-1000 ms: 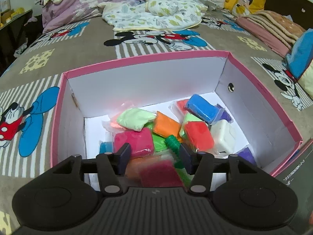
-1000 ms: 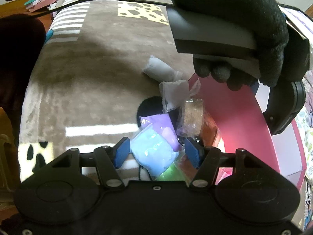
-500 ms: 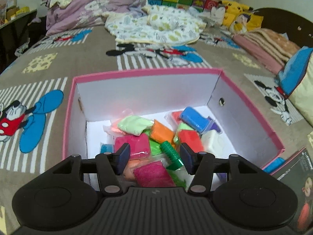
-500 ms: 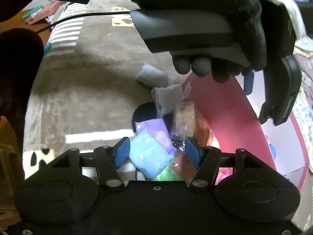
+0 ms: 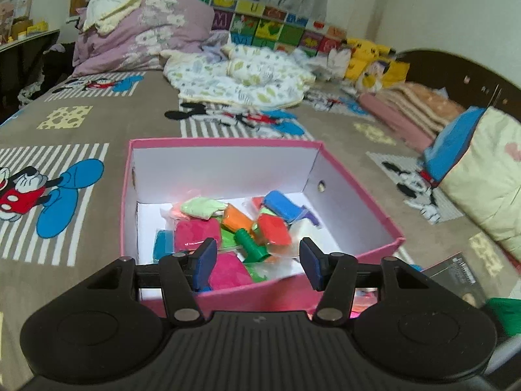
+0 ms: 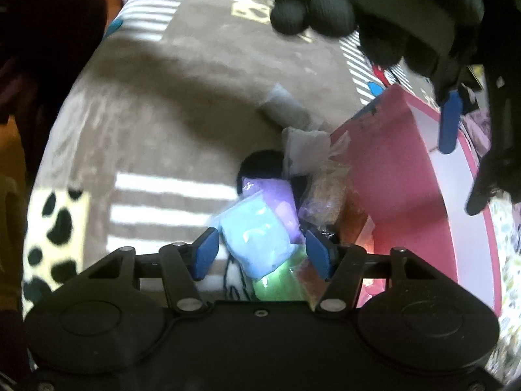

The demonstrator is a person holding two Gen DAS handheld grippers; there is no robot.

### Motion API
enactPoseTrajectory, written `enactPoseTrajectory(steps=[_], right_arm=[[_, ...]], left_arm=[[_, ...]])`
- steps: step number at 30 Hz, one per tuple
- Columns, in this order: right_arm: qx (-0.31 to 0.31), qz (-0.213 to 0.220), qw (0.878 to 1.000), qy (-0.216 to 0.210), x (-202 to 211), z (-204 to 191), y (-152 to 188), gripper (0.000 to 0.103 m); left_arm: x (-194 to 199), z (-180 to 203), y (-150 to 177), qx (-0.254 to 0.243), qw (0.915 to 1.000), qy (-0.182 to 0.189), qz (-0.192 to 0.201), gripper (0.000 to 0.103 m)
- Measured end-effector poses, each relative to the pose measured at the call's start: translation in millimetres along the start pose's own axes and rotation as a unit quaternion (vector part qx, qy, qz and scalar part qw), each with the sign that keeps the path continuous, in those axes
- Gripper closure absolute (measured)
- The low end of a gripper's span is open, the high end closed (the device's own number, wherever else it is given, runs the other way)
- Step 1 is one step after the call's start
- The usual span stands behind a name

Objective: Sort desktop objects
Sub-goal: 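Grasp the light blue clay packet with the right tool and lift it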

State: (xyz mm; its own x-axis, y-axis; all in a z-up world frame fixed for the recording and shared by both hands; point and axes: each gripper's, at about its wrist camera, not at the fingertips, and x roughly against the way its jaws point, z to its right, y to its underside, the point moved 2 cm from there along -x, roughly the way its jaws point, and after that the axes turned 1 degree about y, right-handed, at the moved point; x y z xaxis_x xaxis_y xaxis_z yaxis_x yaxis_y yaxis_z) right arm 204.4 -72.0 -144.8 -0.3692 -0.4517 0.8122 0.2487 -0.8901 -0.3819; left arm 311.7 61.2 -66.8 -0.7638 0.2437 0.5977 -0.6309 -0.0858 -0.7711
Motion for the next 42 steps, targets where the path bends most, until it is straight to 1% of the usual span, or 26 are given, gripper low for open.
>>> enactPoseTrajectory(steps=[3,4,6,8,11,13,15,17,19,21,23,24,26,31,34,38,42], right_arm=[[0.020,-0.016,1.000,0.000,-8,-5,-1,0.043],[0.016,-0.021,1.000,-0.003,-9,-4,-2,0.044],[-0.001,-0.028,0.999,-0.016,-7,-1,-4,0.050],[-0.014,-0.028,0.999,-0.034,-3,0,-3,0.051],[-0.007,-0.027,0.998,-0.051,5,-7,3,0.051],[0.007,-0.023,0.999,-0.042,9,-12,4,0.050],[0.008,-0.017,0.999,-0.040,11,-16,1,0.049],[0.005,-0.012,0.999,-0.042,11,-18,-2,0.046],[0.015,-0.014,0.999,-0.038,8,-22,-4,0.046],[0.022,-0.017,0.999,-0.033,5,-25,-4,0.046],[0.021,-0.016,0.999,-0.028,2,-25,-4,0.046],[0.018,-0.014,0.999,-0.025,2,-24,-4,0.047],[0.009,-0.013,1.000,-0.027,1,-23,-4,0.052],[-0.023,-0.017,0.999,-0.032,-1,-19,-2,0.053],[-0.051,-0.024,0.998,-0.042,-1,-15,-2,0.062],[-0.059,-0.036,0.997,-0.039,3,-13,-5,0.063],[-0.074,-0.039,0.996,-0.037,10,-8,-8,0.063]], left_arm=[[20,-1,11,0.016,0.9995,-0.005,0.027,0.048],[27,-2,16,0.024,0.9992,-0.004,0.033,0.049],[39,-5,26,0.040,0.9983,0.000,0.043,0.049],[48,-9,38,0.056,0.9973,0.001,0.048,0.049],[60,-17,58,0.084,0.9949,0.002,0.055,0.049],[65,-22,73,0.099,0.9935,0.003,0.056,0.049],[68,-25,86,0.096,0.9941,0.003,0.051,0.049],[70,-25,93,0.072,0.9964,-0.009,0.044,0.049],[72,-27,99,0.060,0.9973,-0.014,0.039,0.049],[72,-30,104,0.058,0.9977,-0.011,0.033,0.049],[70,-30,110,0.045,0.9987,-0.013,0.019,0.049],[69,-28,114,0.035,0.9992,-0.016,0.012,0.049],[67,-28,121,0.022,0.9996,-0.017,0.001,0.049],[63,-32,130,0.015,0.9994,-0.026,-0.016,0.049],[61,-34,133,0.012,0.9993,-0.029,-0.020,0.049],[60,-35,136,0.010,0.9992,-0.028,-0.026,0.049],[60,-36,138,0.010,0.9993,-0.026,-0.026,0.049]])
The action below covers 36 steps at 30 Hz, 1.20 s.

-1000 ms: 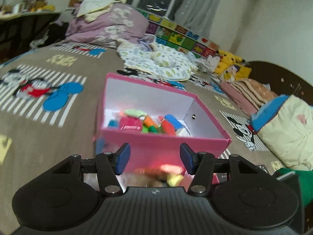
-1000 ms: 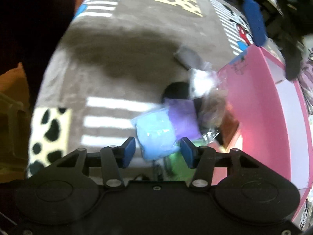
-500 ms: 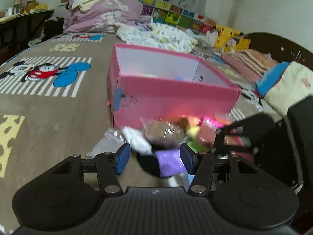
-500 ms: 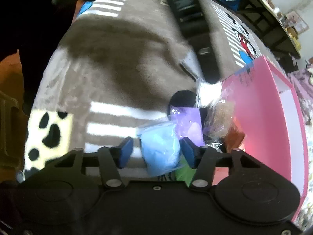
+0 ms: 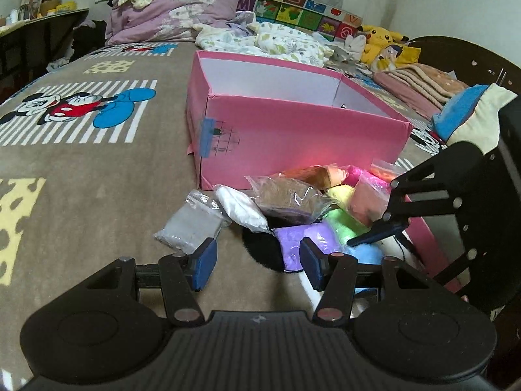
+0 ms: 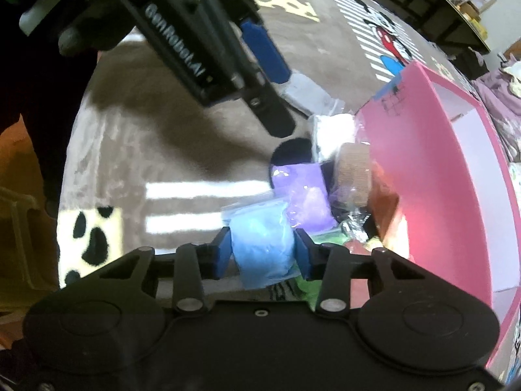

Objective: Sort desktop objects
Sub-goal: 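Grasp the light blue clay packet with the right tool and lift it, then carry the blue packet over the pink box with the right tool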

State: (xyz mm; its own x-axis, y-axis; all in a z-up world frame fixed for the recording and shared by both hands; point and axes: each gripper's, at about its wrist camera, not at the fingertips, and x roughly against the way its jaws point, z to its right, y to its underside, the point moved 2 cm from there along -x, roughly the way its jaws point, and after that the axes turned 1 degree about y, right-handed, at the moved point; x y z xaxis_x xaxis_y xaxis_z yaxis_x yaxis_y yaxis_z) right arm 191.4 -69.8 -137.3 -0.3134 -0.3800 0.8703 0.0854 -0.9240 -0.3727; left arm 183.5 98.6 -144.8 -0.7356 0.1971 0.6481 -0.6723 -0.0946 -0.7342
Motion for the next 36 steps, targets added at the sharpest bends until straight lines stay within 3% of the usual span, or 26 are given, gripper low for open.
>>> enactPoseTrajectory(steps=[15,26,36], right_arm=[[-0.109,0.061,0.992,-0.003,57,29,-17,0.063],[-0.221,0.114,0.968,0.026,89,63,-22,0.063],[-0.302,0.130,0.942,0.075,91,97,-32,0.063]], left_arm=[[1,-1,7,-0.018,0.9997,-0.019,-0.002,0.049],[-1,7,6,-0.032,0.9993,-0.020,0.006,0.047],[-3,17,5,-0.054,0.9982,-0.022,0.012,0.043]])
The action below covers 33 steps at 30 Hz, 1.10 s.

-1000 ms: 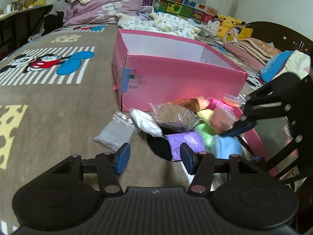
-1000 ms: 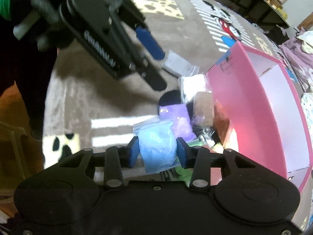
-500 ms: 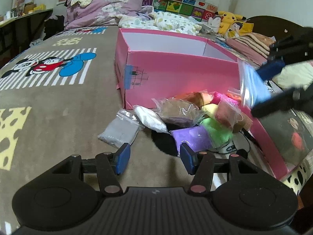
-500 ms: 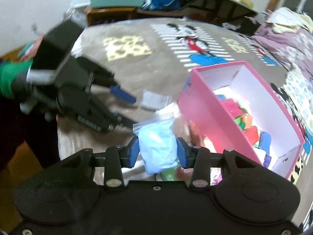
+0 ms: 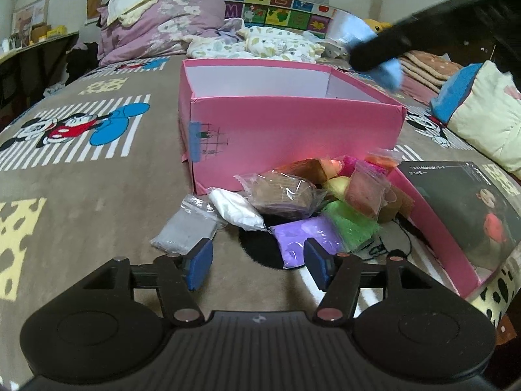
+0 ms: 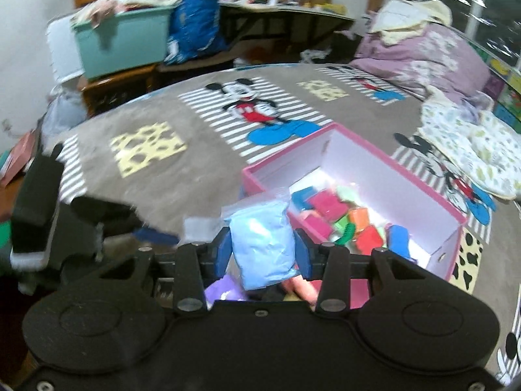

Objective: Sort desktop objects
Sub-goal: 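Carry the blue packet over the pink box with the right tool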

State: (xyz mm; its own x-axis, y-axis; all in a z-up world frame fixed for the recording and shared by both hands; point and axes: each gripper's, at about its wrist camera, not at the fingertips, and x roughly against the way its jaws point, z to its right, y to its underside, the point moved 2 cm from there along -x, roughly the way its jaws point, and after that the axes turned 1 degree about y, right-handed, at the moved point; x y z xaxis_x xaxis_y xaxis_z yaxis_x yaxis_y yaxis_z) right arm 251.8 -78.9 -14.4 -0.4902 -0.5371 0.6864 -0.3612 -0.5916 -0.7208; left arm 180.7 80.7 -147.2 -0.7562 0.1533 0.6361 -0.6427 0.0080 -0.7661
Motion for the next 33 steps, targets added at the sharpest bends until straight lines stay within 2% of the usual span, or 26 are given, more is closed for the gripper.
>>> enactPoseTrajectory(steps=[9,22,33], right_arm=[[-0.047,0.009,0.998,0.029,-25,16,-23,0.063],[-0.121,0.019,0.991,0.053,-58,53,-32,0.063],[-0.167,-0.004,0.983,0.079,-86,92,-28,0.063]], left_arm=[[-1,-3,-3,-0.004,1.0000,0.000,0.009,0.043],[-3,-13,-2,-0.001,0.9999,0.003,0.010,0.043],[-11,-17,0,0.011,0.9998,0.015,0.004,0.043]])
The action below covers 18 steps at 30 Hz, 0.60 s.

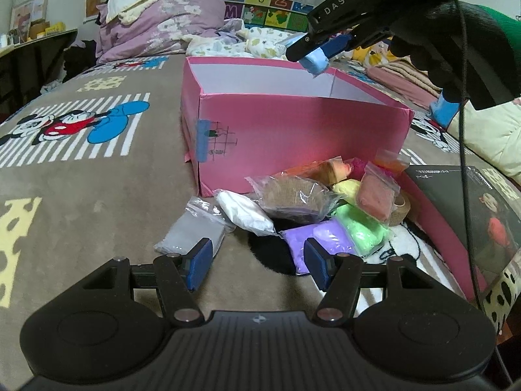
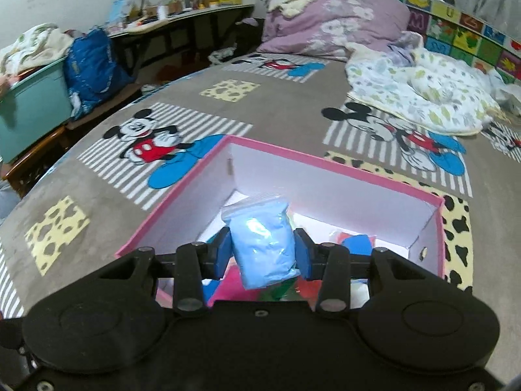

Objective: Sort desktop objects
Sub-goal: 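Carry the blue packet over the pink box with the right tool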

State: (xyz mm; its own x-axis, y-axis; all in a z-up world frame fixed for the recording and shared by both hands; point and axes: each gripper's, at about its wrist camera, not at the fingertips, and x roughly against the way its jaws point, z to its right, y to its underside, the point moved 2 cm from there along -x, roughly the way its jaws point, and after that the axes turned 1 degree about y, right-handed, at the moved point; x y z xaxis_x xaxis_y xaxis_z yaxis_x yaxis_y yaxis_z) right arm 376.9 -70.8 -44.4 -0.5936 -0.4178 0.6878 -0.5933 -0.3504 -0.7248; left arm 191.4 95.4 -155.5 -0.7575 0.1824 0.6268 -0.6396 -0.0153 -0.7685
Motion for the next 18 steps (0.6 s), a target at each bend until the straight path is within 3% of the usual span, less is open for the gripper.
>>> enactPoseTrajectory(steps=[11,18], right_arm=[[-0.038,-0.034,0.999,0.008,-36,25,-19,0.062],[-0.005,-0.072,0.997,0.034,-62,28,-25,0.062]], left_arm=[[-7,7,-7,0.012,0.9996,0.024,0.003,0.043],[-14,12,-7,0.016,0.9991,0.040,-0.005,0.042]])
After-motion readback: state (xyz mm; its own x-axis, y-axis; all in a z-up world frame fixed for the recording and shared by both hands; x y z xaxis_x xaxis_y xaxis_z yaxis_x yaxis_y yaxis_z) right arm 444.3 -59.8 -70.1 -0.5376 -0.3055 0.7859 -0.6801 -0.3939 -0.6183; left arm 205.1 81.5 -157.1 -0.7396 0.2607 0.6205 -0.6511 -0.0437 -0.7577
